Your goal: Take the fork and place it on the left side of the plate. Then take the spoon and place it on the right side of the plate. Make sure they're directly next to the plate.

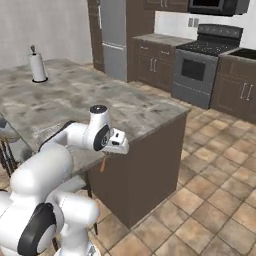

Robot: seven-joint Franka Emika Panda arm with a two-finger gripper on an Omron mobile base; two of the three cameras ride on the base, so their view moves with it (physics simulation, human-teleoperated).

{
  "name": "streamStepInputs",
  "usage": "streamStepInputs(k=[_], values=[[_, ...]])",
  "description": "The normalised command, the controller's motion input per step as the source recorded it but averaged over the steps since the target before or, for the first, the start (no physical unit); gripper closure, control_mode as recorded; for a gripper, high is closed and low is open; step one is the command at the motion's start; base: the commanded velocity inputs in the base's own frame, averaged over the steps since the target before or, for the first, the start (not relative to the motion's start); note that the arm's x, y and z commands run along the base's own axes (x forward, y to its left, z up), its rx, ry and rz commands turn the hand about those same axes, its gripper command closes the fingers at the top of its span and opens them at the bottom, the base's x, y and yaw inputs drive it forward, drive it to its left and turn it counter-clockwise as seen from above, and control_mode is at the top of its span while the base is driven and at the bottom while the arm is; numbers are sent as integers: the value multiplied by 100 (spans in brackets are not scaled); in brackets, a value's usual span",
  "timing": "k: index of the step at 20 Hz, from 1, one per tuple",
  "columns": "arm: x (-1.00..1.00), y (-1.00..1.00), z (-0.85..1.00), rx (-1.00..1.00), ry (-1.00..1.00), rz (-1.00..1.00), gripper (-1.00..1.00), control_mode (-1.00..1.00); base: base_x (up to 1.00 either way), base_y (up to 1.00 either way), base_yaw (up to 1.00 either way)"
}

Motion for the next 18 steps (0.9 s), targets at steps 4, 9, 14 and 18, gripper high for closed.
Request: streamStepInputs(k=[4,9,14,18], values=[[0,0,0,0,0,0,100,100,-8,56,-76],[0,0,0,0,0,0,100,100,-29,78,-64],[0,0,0,0,0,0,100,100,-86,89,-42],[0,0,0,0,0,0,100,100,-100,50,-7]])
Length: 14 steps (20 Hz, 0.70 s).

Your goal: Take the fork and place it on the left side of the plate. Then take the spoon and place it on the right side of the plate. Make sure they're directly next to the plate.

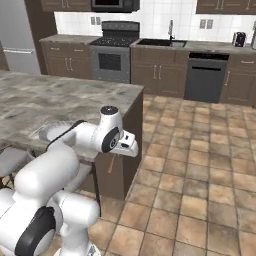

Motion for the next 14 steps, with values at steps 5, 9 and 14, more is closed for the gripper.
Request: streamStepInputs(k=[5,9,14], values=[[0,0,0,0,0,0,100,100,-92,46,0],[0,0,0,0,0,0,100,100,34,83,1],[0,0,0,0,0,0,100,100,65,39,6]])
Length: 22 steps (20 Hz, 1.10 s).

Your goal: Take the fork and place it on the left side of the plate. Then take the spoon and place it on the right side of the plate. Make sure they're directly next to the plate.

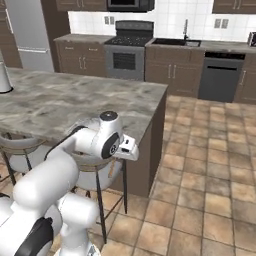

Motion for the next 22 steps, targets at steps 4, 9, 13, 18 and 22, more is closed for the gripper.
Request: streamStepInputs(k=[4,9,13,18,22], values=[[0,0,0,0,0,0,100,100,64,20,10],[0,0,0,0,0,0,100,100,57,2,12],[0,0,0,0,0,0,100,100,24,-6,5],[0,0,0,0,0,0,100,100,43,0,1],[0,0,0,0,0,0,100,100,2,0,1]])
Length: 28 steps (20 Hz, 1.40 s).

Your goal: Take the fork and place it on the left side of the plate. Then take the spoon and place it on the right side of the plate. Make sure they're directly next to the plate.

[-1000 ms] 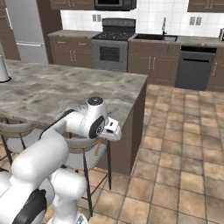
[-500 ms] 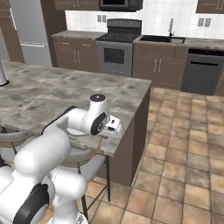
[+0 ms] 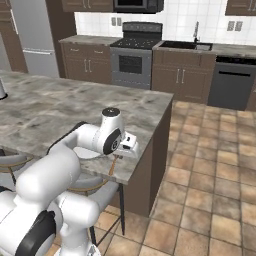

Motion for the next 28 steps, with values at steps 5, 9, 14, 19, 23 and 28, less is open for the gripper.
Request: streamStepInputs(k=[5,9,14,19,23,28], values=[[0,0,0,0,0,0,100,100,0,0,0],[0,0,0,0,0,0,100,100,0,0,0],[0,0,0,0,0,0,100,100,0,0,0],[0,0,0,0,0,0,100,100,0,0,0],[0,0,0,0,0,0,100,100,0,0,0],[0,0,0,0,0,0,100,100,0,0,0]])
